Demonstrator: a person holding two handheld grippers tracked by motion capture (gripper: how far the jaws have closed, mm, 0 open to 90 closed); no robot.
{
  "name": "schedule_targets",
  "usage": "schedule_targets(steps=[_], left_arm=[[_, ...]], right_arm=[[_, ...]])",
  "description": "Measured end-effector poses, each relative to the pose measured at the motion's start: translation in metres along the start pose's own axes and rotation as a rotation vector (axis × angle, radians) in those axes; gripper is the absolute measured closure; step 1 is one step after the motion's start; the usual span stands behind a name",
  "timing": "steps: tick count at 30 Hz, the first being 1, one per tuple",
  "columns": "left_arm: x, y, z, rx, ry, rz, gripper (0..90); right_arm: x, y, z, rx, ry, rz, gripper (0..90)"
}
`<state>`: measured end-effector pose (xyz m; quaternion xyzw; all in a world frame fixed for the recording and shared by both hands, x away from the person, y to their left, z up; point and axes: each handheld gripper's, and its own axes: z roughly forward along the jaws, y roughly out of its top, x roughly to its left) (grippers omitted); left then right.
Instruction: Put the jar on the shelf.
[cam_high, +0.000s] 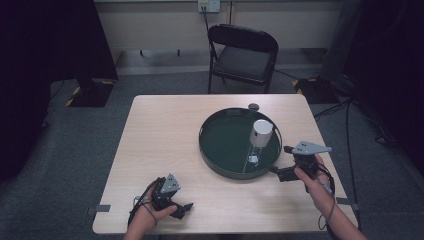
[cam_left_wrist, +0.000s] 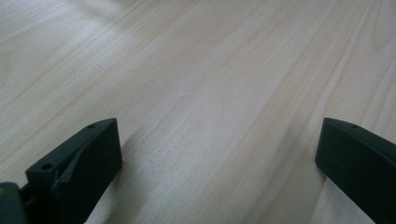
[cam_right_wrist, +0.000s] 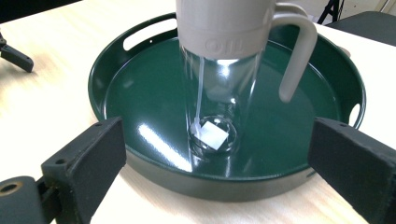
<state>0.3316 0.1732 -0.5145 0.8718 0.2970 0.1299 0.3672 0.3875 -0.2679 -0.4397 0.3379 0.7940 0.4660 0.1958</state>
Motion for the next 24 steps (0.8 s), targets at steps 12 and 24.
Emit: schedule_targets(steps=[12, 24], left_arm=[[0.000, 0.000, 0.000, 0.000, 0.000, 0.000, 0.0], [0.000, 0.000, 0.000, 0.000, 0.000, 0.000, 0.0]], right_arm=[[-0.003, -0.012, -0.010, 0.009, 0.005, 0.017, 3.6], [-0.007, -0.024, -0.019, 0.023, 0.008, 0.035, 3.6]])
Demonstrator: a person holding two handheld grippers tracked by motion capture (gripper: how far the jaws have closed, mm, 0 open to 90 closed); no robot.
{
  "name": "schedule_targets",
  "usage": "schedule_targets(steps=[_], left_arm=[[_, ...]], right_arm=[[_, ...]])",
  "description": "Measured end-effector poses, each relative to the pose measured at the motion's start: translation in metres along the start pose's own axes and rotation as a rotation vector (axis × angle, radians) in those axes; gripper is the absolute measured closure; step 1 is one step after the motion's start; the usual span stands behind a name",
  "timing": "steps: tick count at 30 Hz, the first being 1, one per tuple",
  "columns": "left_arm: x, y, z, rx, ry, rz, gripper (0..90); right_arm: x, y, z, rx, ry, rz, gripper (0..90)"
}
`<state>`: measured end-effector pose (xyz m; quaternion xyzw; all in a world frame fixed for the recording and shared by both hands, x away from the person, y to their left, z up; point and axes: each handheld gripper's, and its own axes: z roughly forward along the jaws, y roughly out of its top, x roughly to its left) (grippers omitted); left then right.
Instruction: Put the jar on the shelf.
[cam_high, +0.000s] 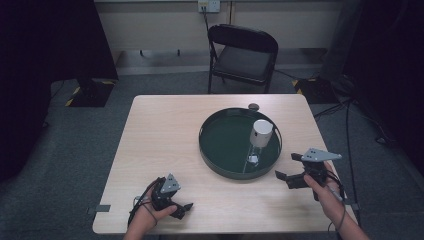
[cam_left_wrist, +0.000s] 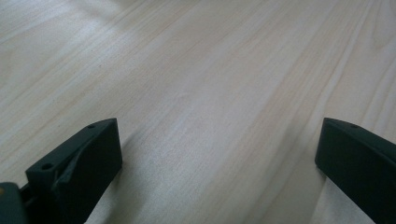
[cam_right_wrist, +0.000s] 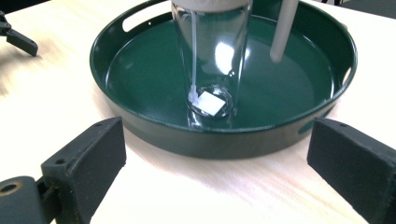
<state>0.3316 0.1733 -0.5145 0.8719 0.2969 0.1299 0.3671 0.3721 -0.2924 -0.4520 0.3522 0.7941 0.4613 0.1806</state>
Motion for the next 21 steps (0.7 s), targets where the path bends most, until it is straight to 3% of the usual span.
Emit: schedule_targets(steps=[21], left_arm=[[0.000, 0.000, 0.000, 0.000, 0.000, 0.000, 0.0]], right_arm=[[-0.008, -0.030, -0.013, 0.033, -0.001, 0.038, 3.8]])
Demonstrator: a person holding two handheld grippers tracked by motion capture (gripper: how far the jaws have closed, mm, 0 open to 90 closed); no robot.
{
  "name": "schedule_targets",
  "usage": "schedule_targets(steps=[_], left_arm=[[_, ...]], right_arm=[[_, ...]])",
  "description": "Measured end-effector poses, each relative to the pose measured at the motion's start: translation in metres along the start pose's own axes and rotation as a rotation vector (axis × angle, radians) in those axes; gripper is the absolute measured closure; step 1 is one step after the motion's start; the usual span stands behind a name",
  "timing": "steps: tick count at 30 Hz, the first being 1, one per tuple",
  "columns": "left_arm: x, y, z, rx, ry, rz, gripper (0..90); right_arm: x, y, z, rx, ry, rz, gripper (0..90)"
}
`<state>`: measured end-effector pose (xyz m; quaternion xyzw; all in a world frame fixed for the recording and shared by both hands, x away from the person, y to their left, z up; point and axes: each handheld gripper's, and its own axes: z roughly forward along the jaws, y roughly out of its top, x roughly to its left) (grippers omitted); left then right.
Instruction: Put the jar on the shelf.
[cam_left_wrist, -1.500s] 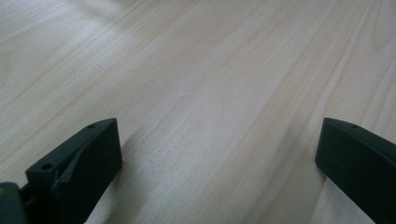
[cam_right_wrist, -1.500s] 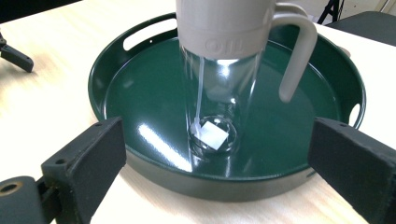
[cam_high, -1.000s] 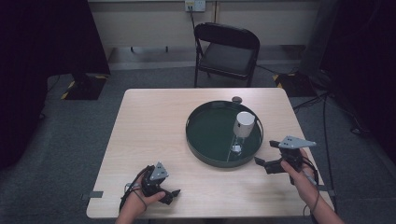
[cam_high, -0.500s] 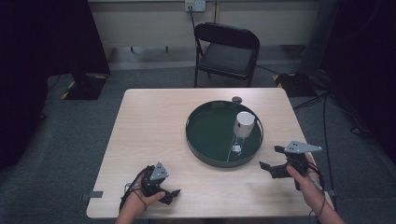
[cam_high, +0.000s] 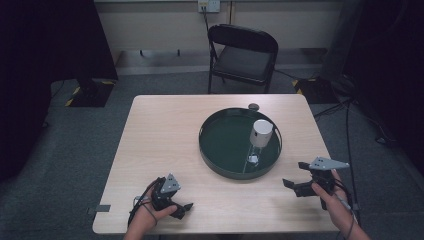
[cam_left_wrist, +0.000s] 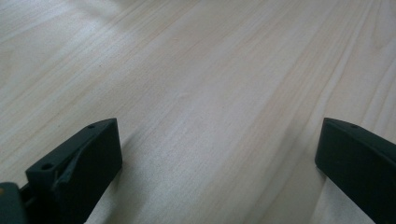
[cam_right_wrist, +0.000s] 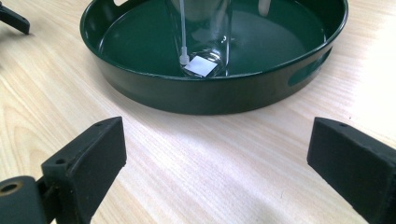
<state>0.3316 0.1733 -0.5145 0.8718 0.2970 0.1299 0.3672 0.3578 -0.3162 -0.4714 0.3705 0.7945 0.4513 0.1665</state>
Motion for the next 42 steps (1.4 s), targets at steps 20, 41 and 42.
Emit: schedule_targets(steps=[20, 41, 42], left_arm=[[0.000, 0.000, 0.000, 0.000, 0.000, 0.000, 0.0], [0.000, 0.000, 0.000, 0.000, 0.000, 0.000, 0.0], [0.000, 0.000, 0.000, 0.000, 0.000, 0.000, 0.0]], right_arm=[[-0.009, -0.021, -0.014, 0.023, -0.012, 0.011, 3.8], [-0.017, -0.043, -0.025, 0.054, -0.018, 0.024, 3.9], [-0.018, -0.045, -0.025, 0.059, -0.018, 0.021, 3.9]])
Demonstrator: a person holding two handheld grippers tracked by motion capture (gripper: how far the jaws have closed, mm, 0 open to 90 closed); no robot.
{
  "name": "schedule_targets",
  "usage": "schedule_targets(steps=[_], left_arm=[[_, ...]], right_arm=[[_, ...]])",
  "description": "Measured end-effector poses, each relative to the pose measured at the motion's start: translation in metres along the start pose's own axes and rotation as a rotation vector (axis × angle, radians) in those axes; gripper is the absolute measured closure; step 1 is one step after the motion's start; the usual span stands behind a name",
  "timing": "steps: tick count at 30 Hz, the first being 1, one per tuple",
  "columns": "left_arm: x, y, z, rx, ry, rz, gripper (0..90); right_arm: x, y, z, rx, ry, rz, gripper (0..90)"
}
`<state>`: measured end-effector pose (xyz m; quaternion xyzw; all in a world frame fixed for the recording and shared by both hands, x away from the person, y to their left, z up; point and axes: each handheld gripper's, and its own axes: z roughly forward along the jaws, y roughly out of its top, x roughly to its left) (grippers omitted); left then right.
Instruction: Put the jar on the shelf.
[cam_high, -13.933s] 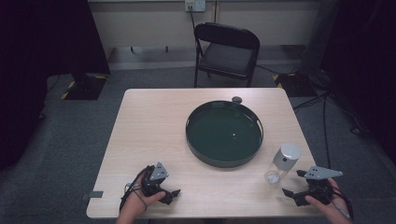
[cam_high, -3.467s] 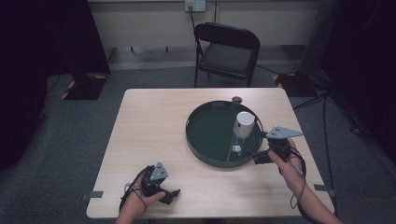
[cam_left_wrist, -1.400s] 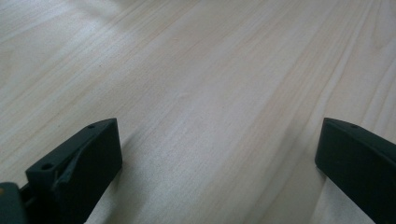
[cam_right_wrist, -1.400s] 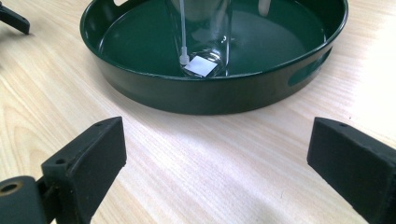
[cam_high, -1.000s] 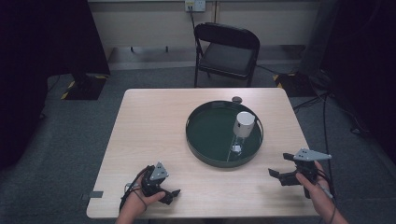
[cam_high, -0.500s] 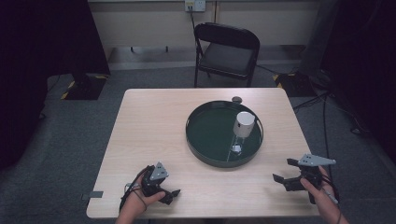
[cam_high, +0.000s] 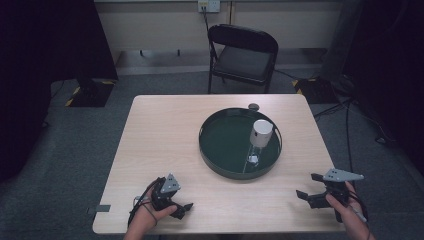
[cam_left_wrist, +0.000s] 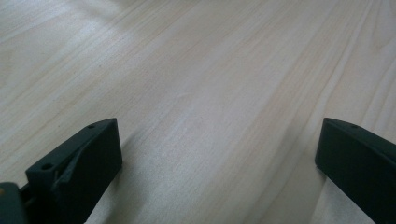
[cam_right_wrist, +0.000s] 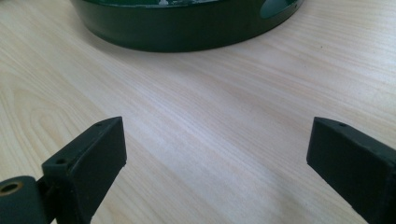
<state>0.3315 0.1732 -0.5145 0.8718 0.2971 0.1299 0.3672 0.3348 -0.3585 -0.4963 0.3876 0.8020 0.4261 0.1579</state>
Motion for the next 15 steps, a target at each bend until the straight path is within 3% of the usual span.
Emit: schedule_targets(steps=[15], left_arm=[[0.000, 0.000, 0.000, 0.000, 0.000, 0.000, 0.0]], right_arm=[[-0.003, -0.020, -0.004, 0.101, -0.031, -0.076, 3.2]])
